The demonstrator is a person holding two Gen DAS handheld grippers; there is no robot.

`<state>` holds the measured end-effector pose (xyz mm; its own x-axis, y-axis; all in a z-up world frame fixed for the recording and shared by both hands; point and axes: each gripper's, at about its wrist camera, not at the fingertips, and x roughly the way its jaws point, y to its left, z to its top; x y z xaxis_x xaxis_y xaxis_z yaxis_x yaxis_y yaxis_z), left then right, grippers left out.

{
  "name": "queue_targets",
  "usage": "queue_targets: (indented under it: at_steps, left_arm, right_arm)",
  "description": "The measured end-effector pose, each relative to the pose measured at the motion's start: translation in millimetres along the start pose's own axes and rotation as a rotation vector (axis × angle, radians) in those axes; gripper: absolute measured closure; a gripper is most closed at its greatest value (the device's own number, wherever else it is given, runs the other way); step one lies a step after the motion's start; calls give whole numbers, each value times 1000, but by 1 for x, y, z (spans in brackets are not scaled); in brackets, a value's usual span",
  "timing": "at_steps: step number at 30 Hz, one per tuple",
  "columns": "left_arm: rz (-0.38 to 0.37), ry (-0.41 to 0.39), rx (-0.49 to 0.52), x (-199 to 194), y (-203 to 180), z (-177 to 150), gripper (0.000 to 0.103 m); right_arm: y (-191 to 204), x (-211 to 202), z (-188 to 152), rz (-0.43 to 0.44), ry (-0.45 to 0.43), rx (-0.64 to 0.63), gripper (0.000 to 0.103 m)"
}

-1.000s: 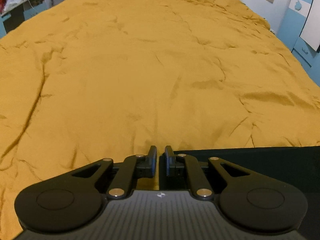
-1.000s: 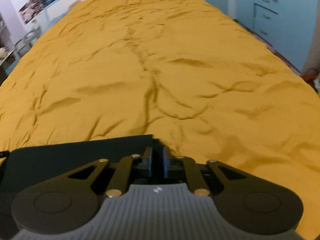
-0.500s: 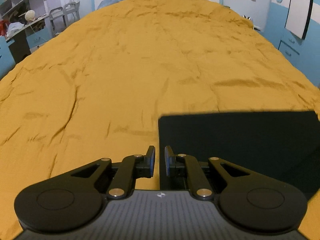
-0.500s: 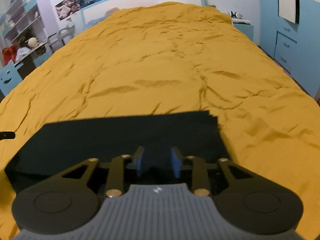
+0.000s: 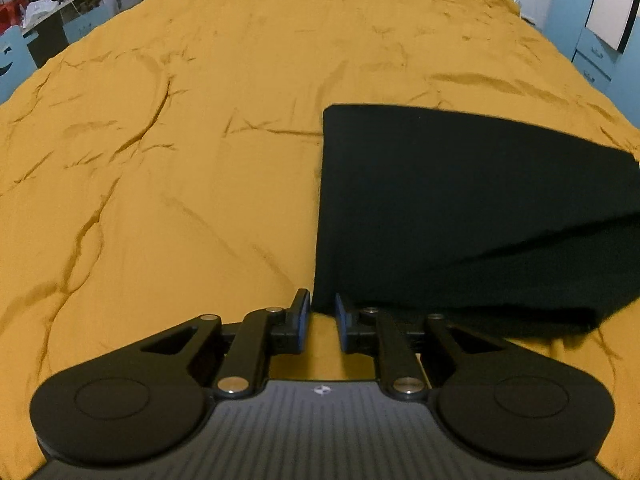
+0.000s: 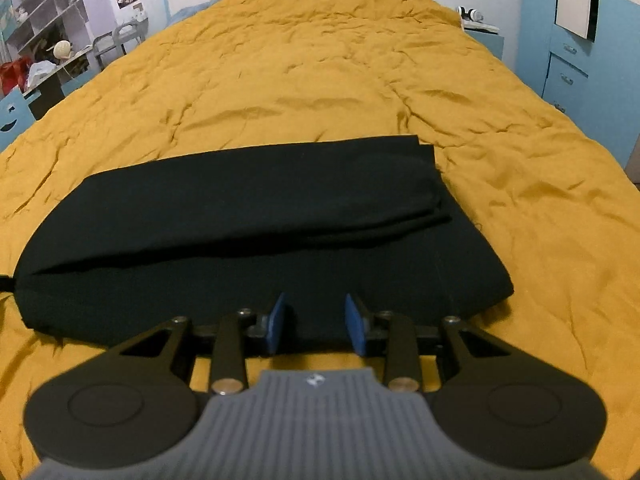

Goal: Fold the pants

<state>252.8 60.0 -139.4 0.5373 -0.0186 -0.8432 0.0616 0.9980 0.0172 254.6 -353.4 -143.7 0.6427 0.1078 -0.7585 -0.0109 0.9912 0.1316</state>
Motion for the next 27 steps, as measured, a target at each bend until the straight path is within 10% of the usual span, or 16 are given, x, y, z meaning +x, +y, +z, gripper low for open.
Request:
queue_targets:
  at_steps: [10,18,27]
  left_arm:
    - [-190,-145,-319,-17,45,11,50]
    - [-319,-58,-566,31,70,2,50]
    - [-393,-56,-651,43,75,-3,65]
  right_arm:
    - [8,-24,12,108,-44,92,66]
    - [30,-18,20,173,-59,73,66]
    - [80,18,26,212,-38,-17,96]
